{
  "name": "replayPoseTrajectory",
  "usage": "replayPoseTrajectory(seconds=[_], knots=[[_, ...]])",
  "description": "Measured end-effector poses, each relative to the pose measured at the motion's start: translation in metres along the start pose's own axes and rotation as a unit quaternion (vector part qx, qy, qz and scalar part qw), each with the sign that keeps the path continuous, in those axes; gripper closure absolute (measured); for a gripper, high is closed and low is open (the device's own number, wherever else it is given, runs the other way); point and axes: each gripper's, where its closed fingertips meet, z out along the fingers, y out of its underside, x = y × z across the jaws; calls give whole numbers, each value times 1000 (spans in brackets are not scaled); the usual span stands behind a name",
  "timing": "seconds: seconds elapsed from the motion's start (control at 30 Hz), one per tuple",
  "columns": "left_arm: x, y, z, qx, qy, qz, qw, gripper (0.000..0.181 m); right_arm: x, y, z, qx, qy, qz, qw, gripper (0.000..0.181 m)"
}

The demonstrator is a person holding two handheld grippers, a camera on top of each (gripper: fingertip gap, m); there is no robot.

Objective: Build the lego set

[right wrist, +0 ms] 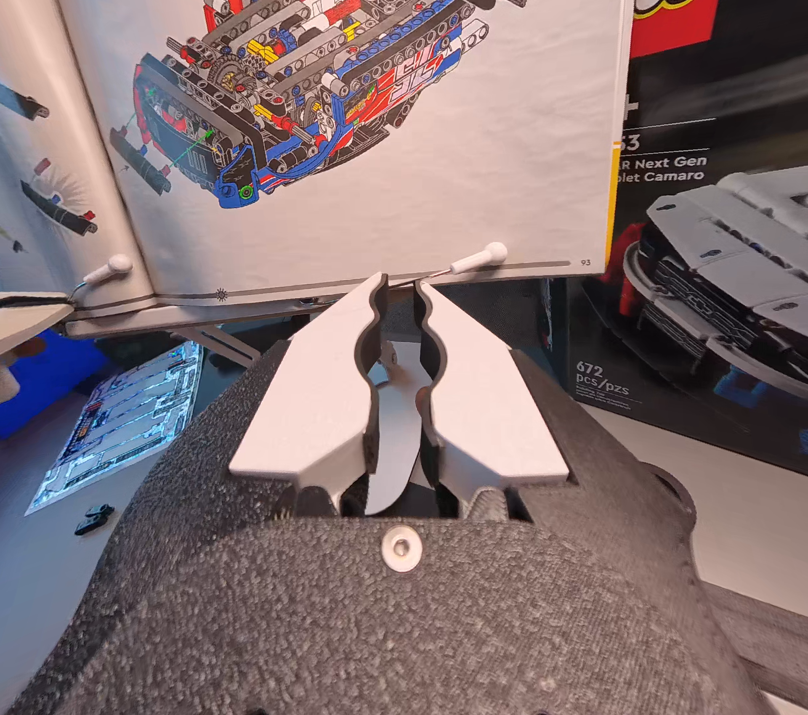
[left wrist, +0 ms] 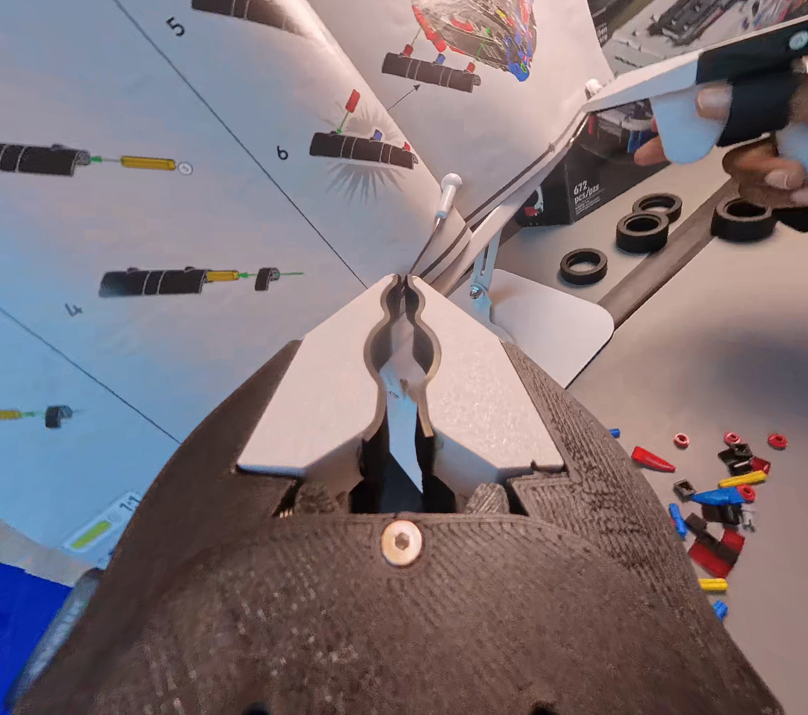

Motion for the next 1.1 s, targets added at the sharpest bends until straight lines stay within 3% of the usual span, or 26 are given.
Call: replayPoseTrajectory(seconds=[0.1, 0.23, 0.27, 0.3, 0.4, 0.47, 0.53, 0.63, 0.8, 0.93, 1.03, 1.1], knots=[[-5, 2, -3, 23, -3, -70, 997, 181, -4, 2, -6, -22, -13, -11, 1000, 172], [-54, 9, -31, 81, -43, -208, 974, 181, -7, 1, -13, -47, -11, -37, 998, 169], [-64, 17, -36, 75, -46, -225, 970, 181, -5, 2, -13, -48, 4, -38, 998, 154], [-67, 23, -40, 64, -40, -220, 973, 181, -5, 1, -13, -45, 5, -41, 998, 152], [-46, 21, -47, 36, -6, -126, 991, 181, -6, 6, -13, -41, 5, -2, 999, 152], [-29, 11, -46, 29, 0, -58, 998, 179, 10, -2, -22, 2, 74, -1, 997, 154], [-16, 1, -39, 24, 4, -6, 1000, 164, 11, -14, -33, 46, 118, -26, 992, 154], [-5, -4, -16, -1, 8, 55, 998, 161, -20, -27, -36, 81, 100, -75, 989, 152], [-3, -2, 7, -29, -6, 128, 991, 171, -66, -23, -19, 52, 44, -148, 987, 152], [-20, -10, -5, 58, 7, -91, 994, 181, -91, -16, 7, 17, 12, -235, 972, 151], [-51, 2, -20, 111, 5, -276, 955, 181, -87, -11, 20, -6, 43, -304, 952, 152], [-58, 20, -31, 140, 7, -368, 919, 181, -88, -11, 21, -4, 44, -301, 953, 152]])
